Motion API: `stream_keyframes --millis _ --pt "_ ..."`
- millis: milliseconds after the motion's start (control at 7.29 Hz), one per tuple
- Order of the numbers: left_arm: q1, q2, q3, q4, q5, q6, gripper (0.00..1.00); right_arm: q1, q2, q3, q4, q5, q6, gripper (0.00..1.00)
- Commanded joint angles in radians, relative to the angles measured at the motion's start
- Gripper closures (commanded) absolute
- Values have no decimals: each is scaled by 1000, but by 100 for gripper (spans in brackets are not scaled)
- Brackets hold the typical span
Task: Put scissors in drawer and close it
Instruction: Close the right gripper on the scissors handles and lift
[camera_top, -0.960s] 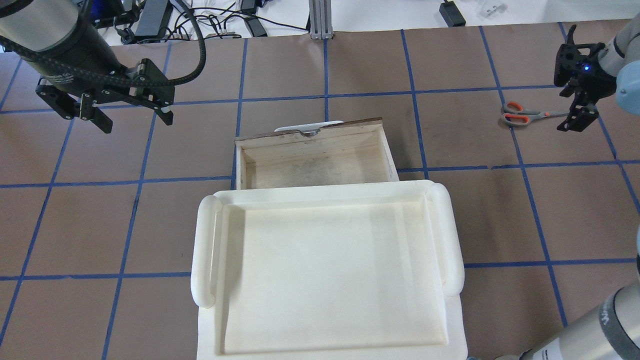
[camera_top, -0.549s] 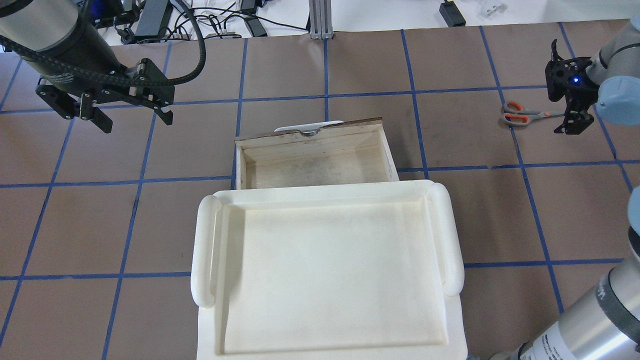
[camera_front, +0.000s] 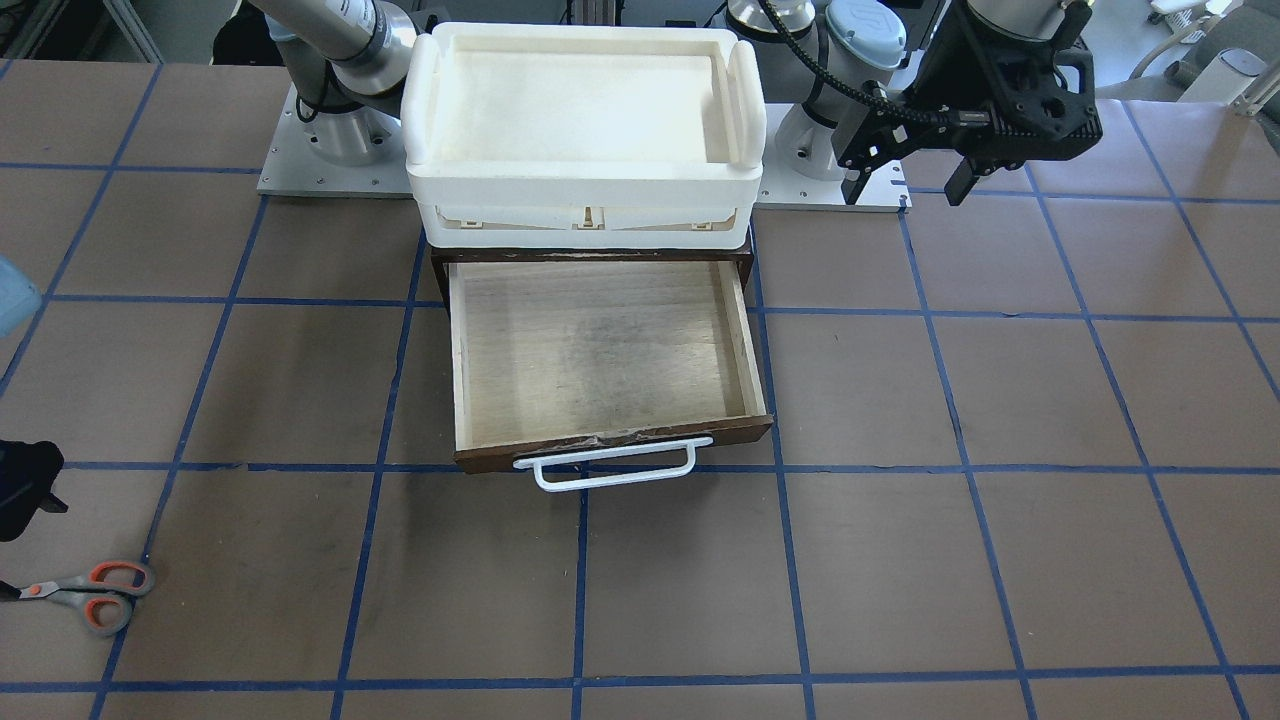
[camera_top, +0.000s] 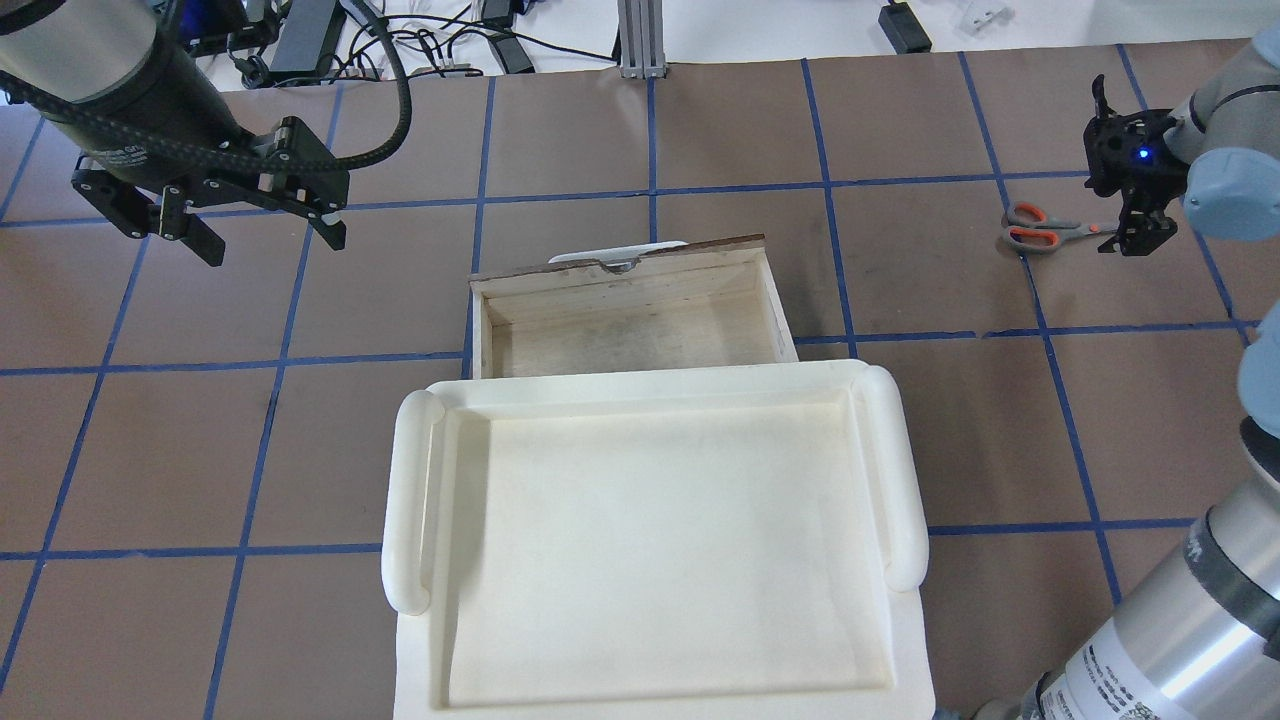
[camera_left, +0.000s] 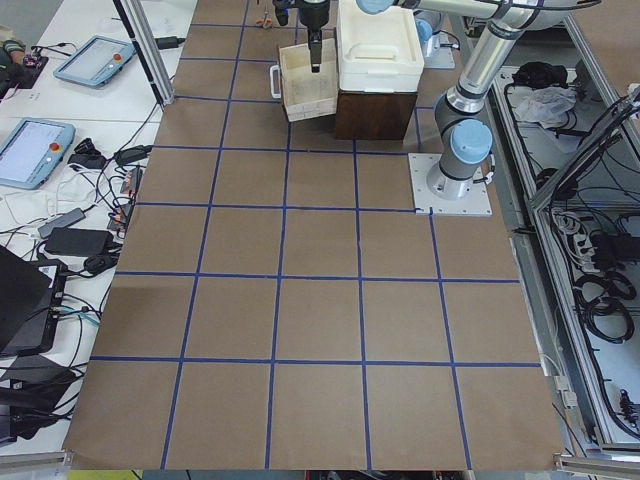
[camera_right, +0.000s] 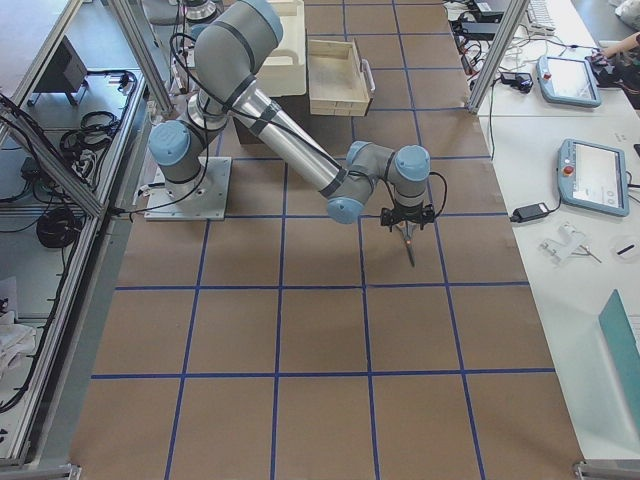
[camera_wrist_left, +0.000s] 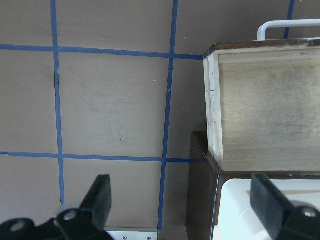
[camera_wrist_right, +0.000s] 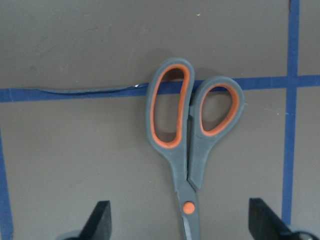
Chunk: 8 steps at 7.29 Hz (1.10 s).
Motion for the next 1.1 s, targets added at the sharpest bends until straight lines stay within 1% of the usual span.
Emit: stream_keyframes --millis 0,411,960 --pt "-1 0 0 0 0 0 0 0 31 -9 -2 4 -3 3" --pt "0 0 0 -1 0 0 0 0 69 -44 -5 2 -5 3" --pt "0 0 0 -1 0 0 0 0 83 -46 1 4 3 4"
